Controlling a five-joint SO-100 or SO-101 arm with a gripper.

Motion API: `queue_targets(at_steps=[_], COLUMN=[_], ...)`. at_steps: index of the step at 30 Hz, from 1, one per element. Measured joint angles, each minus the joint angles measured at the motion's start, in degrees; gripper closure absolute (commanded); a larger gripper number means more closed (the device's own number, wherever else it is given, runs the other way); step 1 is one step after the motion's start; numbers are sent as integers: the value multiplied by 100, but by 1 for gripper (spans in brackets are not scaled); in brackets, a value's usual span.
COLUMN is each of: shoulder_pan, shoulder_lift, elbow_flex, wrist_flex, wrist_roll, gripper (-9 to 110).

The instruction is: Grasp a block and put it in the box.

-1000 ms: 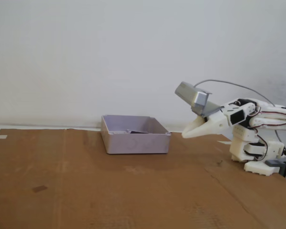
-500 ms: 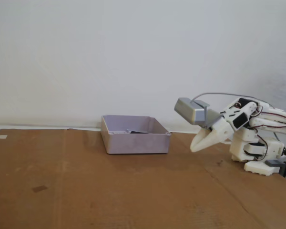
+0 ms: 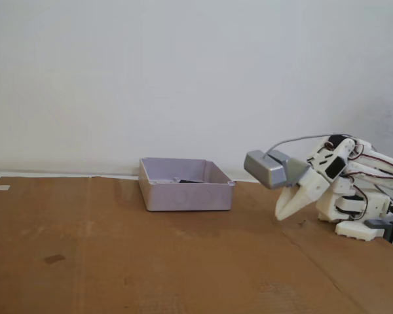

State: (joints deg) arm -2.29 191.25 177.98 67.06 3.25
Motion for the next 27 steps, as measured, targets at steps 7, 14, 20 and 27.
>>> queue_targets(at_steps=[7, 14, 20, 27], shoulder_pan=[-202, -229, -229, -229], shoulder_lift=[18, 202, 202, 202], elbow_flex=[0, 0, 0, 0], wrist_flex=[633, 817, 817, 817], wrist_roll=[-18, -18, -18, -18], gripper=[101, 101, 101, 101])
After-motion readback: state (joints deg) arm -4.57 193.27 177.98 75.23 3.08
